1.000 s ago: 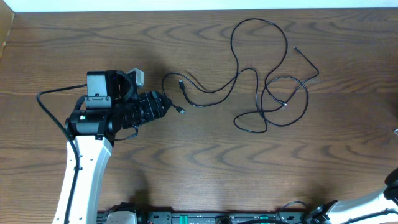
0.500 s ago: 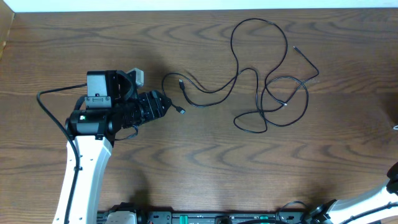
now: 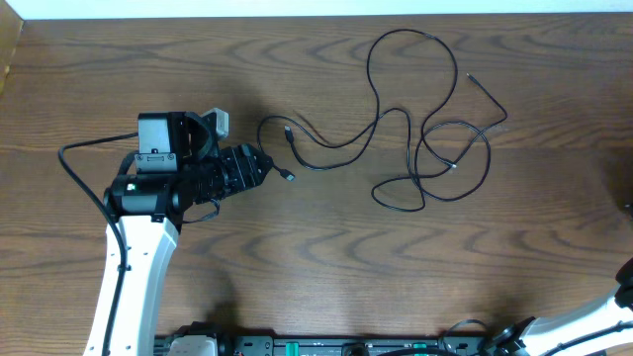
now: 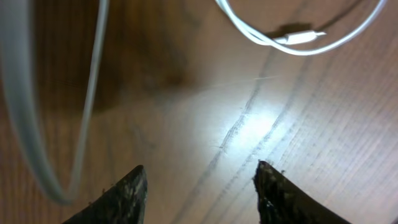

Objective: Untangle cables

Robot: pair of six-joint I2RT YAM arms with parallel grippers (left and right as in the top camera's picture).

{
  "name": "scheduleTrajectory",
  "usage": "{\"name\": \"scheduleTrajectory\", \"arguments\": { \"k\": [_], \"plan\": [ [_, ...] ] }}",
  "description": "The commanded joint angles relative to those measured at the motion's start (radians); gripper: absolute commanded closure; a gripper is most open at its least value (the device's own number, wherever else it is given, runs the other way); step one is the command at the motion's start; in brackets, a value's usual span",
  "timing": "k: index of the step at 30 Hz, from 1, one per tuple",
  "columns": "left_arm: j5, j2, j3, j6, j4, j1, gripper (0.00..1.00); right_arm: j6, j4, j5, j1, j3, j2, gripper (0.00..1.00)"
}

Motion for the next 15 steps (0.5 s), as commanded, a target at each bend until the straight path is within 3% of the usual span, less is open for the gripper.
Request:
{"name": "scheduleTrajectory", "arguments": {
  "k": [1, 7, 15],
  "plan": [
    [-0.010, 0.000, 0.000, 0.029, 0.000, -0.003, 0.35, -0.127, 0.028, -0.143, 0.015, 0.011, -0.001, 0.46],
    [-0.010, 0.003, 0.000, 0.033, 0.001, -0.003, 0.35, -0.209, 0.075, -0.261, 0.039, 0.011, -0.001, 0.42],
    [-0.010, 0.003, 0.000, 0.033, 0.017, -0.003, 0.35, -0.128, 0.102, -0.180, 0.041, 0.011, -0.001, 0.39]
  ]
}}
